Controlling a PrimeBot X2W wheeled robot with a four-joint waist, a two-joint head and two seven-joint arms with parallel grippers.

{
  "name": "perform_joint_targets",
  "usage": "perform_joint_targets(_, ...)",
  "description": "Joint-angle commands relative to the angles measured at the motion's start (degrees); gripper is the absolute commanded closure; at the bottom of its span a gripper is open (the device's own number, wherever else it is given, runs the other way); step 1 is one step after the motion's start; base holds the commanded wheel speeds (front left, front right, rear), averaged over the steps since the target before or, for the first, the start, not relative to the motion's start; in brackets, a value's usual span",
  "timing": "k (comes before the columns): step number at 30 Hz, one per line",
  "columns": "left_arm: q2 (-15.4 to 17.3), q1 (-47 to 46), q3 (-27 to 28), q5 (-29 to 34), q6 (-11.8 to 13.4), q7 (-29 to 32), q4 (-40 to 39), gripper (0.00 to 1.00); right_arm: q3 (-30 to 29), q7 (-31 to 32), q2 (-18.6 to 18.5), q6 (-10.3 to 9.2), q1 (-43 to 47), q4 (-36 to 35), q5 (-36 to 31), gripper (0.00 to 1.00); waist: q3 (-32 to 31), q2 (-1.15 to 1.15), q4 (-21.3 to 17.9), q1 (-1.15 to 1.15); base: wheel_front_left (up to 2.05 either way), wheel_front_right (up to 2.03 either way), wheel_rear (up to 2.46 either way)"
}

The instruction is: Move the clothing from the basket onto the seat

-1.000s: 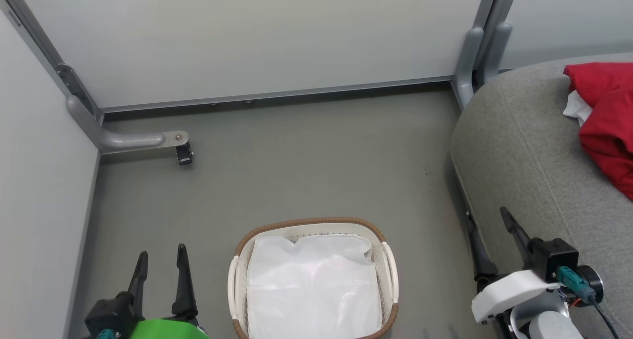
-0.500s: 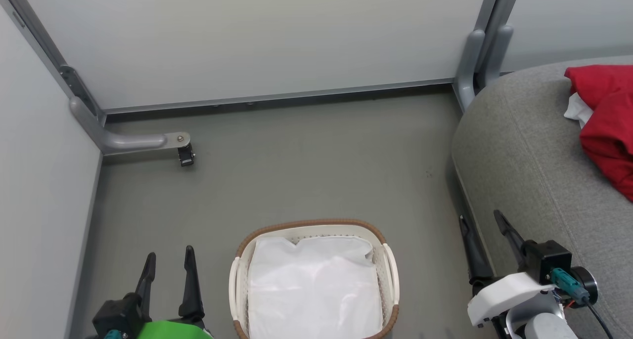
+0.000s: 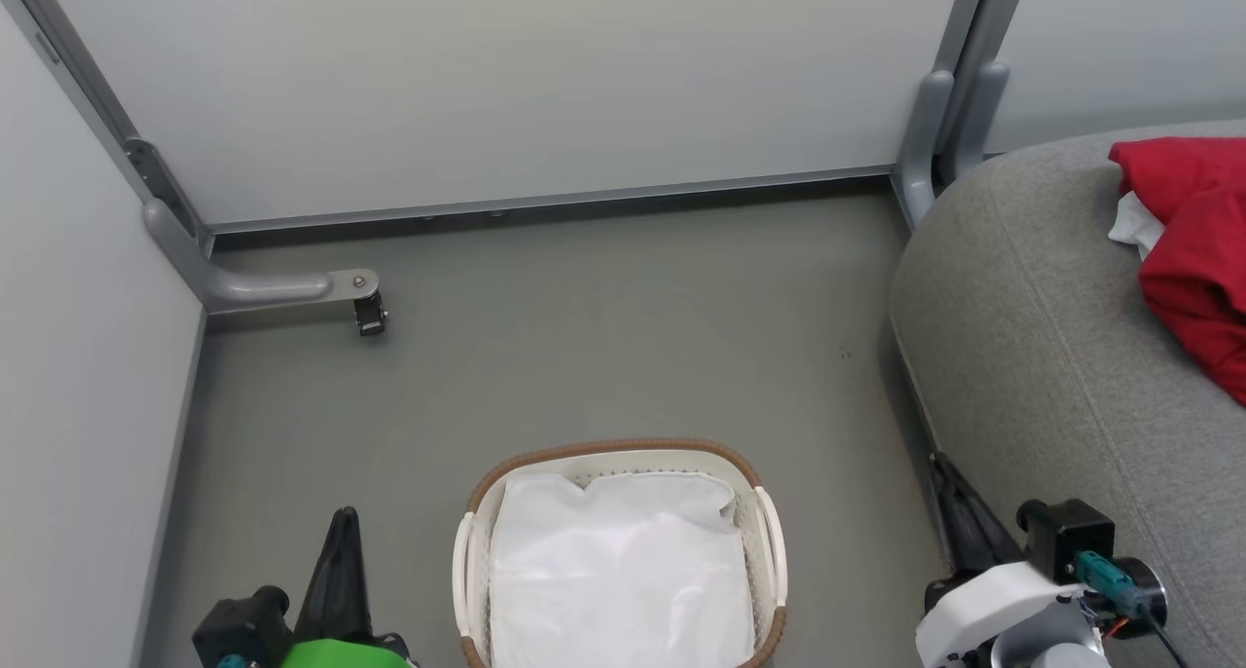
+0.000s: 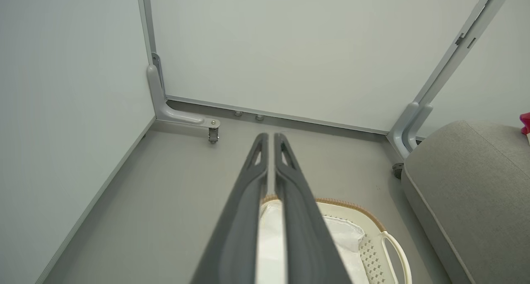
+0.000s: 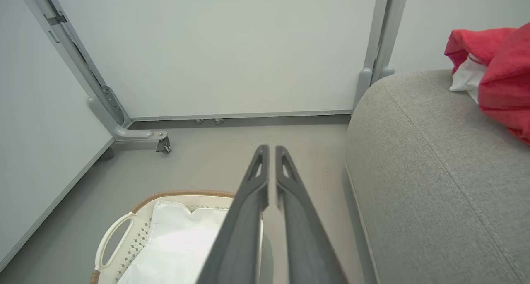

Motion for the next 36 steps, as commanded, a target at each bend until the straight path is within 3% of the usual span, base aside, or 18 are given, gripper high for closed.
perform_joint_targets(1, 0.1, -0.4, 0.4, -2.5, -0.2, 0.6, -0.6, 1.0, -0.3, 0.5, -0.1, 0.0, -0.4, -0.8, 2.6, 1.0, 0.0, 0.0, 0.0, 0.0, 0.0, 0.0, 0.0)
perform_joint_targets(27, 0.2, -4.1, 4.6, -27.7, -1.9, 8.0, -0.5, 1.0, -3.7, 7.7, -0.4, -0.02, -1.4, -2.4, 31.1, 1.0, -0.4, 0.0, -0.3, 0.0, 0.0, 0.0, 0.0)
perform_joint_targets(36, 0.2, -5.0, 5.6, -34.0, -2.4, 9.8, -0.5, 1.0, -4.6, 9.6, -0.4, -0.02, -1.6, -2.8, 38.2, 1.0, -0.5, 0.0, -0.3, 0.0, 0.0, 0.0, 0.0)
